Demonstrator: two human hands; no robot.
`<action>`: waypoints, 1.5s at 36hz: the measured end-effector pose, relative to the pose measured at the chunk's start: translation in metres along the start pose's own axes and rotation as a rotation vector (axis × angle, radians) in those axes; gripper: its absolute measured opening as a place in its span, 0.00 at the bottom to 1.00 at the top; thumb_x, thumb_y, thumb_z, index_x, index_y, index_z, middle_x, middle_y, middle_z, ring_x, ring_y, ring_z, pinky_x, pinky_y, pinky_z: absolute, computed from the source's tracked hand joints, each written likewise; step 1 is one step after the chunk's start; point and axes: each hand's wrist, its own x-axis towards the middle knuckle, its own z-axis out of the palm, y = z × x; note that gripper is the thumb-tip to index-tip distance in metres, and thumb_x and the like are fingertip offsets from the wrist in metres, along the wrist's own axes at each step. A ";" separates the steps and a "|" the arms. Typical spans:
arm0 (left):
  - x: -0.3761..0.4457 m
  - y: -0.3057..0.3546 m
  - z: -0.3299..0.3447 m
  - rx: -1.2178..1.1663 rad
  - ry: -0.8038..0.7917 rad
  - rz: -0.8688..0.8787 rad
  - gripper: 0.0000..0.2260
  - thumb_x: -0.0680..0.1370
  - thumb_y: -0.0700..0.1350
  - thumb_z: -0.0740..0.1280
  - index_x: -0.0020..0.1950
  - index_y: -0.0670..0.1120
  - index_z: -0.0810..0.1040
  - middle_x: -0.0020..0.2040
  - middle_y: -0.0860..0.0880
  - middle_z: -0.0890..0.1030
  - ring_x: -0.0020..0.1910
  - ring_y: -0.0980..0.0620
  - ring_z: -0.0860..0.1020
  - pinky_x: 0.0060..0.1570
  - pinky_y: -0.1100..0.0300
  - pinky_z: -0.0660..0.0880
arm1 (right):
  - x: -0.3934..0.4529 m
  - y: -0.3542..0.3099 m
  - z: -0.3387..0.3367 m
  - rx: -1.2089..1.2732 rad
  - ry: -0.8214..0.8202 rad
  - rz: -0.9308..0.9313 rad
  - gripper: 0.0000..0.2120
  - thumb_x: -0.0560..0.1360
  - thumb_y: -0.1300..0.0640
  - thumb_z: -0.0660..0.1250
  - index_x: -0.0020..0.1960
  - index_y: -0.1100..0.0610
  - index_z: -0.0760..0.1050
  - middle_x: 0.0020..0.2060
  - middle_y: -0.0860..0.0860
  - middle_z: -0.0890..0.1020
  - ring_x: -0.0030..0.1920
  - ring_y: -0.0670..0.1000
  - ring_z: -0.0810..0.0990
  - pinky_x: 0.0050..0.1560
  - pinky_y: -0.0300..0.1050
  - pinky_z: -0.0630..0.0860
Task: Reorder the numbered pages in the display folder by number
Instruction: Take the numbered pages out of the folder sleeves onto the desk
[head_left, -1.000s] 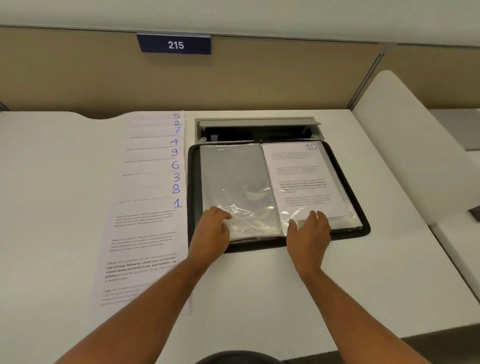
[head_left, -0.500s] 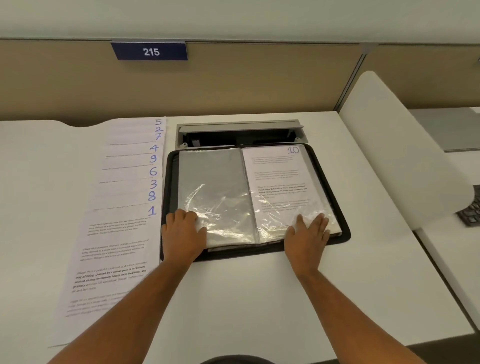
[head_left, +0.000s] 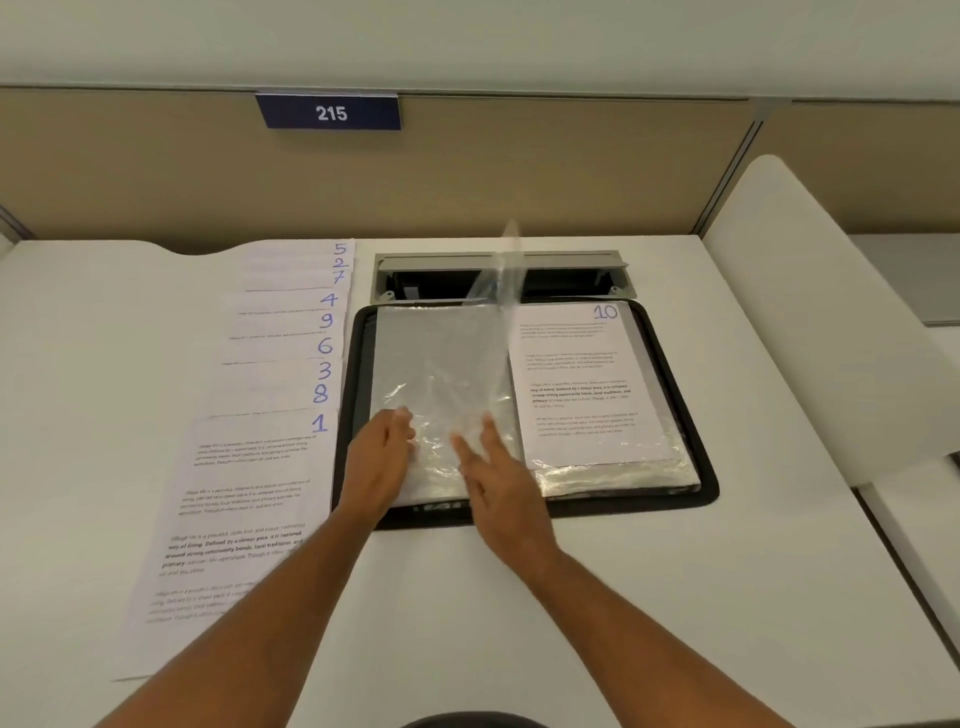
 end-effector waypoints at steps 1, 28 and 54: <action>0.000 0.002 0.000 -0.091 0.025 -0.050 0.16 0.85 0.56 0.56 0.54 0.49 0.79 0.47 0.48 0.83 0.46 0.49 0.83 0.50 0.53 0.79 | -0.001 -0.005 0.004 -0.010 -0.051 -0.053 0.27 0.84 0.57 0.61 0.80 0.43 0.62 0.82 0.55 0.58 0.57 0.63 0.82 0.55 0.57 0.81; 0.003 -0.026 -0.018 0.398 0.161 -0.184 0.24 0.72 0.40 0.71 0.68 0.47 0.72 0.58 0.48 0.76 0.57 0.45 0.76 0.54 0.49 0.77 | -0.043 0.108 -0.055 -0.543 0.195 0.778 0.28 0.80 0.49 0.60 0.72 0.67 0.70 0.73 0.75 0.63 0.76 0.72 0.59 0.75 0.68 0.58; -0.040 0.035 0.155 0.470 -0.454 0.477 0.19 0.76 0.54 0.74 0.63 0.51 0.77 0.58 0.55 0.77 0.56 0.56 0.74 0.55 0.59 0.75 | -0.012 0.095 -0.134 0.479 0.579 0.885 0.31 0.79 0.59 0.71 0.79 0.50 0.64 0.50 0.51 0.84 0.51 0.50 0.84 0.43 0.27 0.76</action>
